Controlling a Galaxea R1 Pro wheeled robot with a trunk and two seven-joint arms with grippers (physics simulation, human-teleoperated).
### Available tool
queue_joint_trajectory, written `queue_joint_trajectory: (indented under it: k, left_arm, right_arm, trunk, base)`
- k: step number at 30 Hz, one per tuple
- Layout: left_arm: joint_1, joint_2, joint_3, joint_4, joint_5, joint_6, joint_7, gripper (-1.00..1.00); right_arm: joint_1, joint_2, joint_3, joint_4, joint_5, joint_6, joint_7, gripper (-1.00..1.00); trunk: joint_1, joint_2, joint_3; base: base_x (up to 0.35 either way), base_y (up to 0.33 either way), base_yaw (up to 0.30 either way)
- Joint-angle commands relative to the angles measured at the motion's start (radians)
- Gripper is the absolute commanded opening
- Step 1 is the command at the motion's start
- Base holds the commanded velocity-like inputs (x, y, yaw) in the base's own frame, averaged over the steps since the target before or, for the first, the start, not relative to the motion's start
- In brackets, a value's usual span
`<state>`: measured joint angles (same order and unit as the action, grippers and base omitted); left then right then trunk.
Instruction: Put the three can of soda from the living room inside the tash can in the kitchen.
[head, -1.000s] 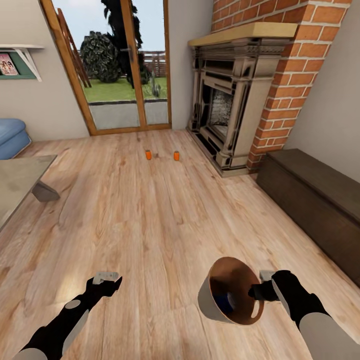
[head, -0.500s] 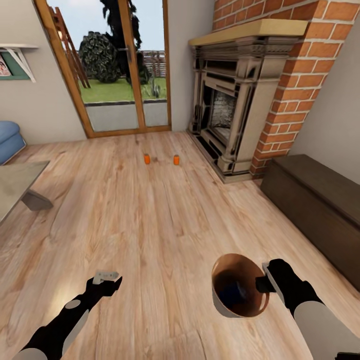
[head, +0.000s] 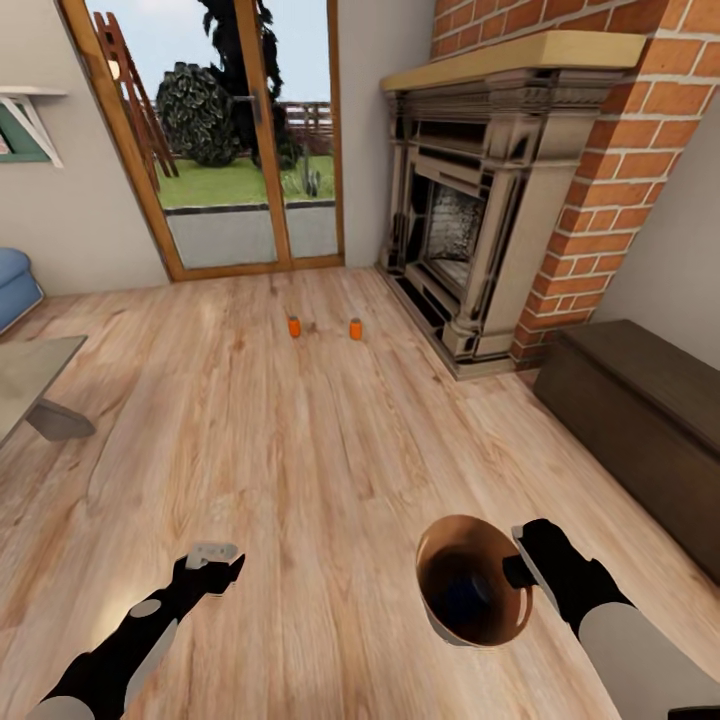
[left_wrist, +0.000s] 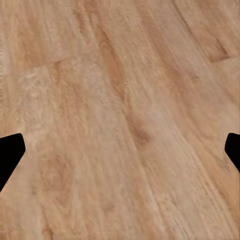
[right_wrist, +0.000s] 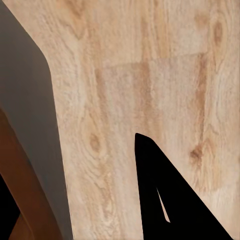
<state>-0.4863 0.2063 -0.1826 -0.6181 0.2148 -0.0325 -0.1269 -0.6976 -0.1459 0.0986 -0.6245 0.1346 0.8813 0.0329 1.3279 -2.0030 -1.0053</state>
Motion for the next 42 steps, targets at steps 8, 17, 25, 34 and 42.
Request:
queue_joint_trajectory:
  k: [8, 17, 25, 34, 42]
  left_arm:
    - [0.000, 0.000, 0.000, 0.000, 0.000, -0.002, -0.001, 1.00]
    - [0.000, 0.001, 0.000, 0.000, 0.000, -0.002, 0.001, 1.00]
    - [0.000, 0.000, 0.000, 0.000, 0.000, -0.002, 0.004, 1.00]
    - [0.000, 0.000, 0.000, 0.000, 0.000, -0.005, 0.006, 1.00]
    - [0.000, 0.000, 0.000, 0.000, 0.000, -0.006, 0.006, 1.00]
  right_arm:
    - [0.000, 0.012, -0.001, 0.000, -0.016, -0.005, 0.004, -1.00]
    - [0.000, 0.021, -0.001, 0.000, -0.017, -0.006, 0.004, -1.00]
    - [0.000, 0.038, -0.002, 0.000, -0.016, -0.006, 0.004, -1.00]
    - [0.000, 0.049, -0.001, 0.000, -0.018, -0.007, 0.004, -1.00]
    - [0.000, 0.060, -0.002, 0.000, -0.019, -0.006, 0.004, -1.00]
  trunk:
    - [0.000, 0.000, 0.000]
    - [0.000, 0.000, 0.000]
    - [0.000, 0.000, 0.000]
    - [0.000, 0.000, 0.000]
    - [0.000, 0.000, 0.000]
  base:
    - [0.282, 0.165, 0.000]
    - [0.282, 0.168, 0.000]
    - [0.282, 0.168, 0.000]
    - [0.282, 0.166, 0.000]
    - [0.283, 0.156, 0.000]
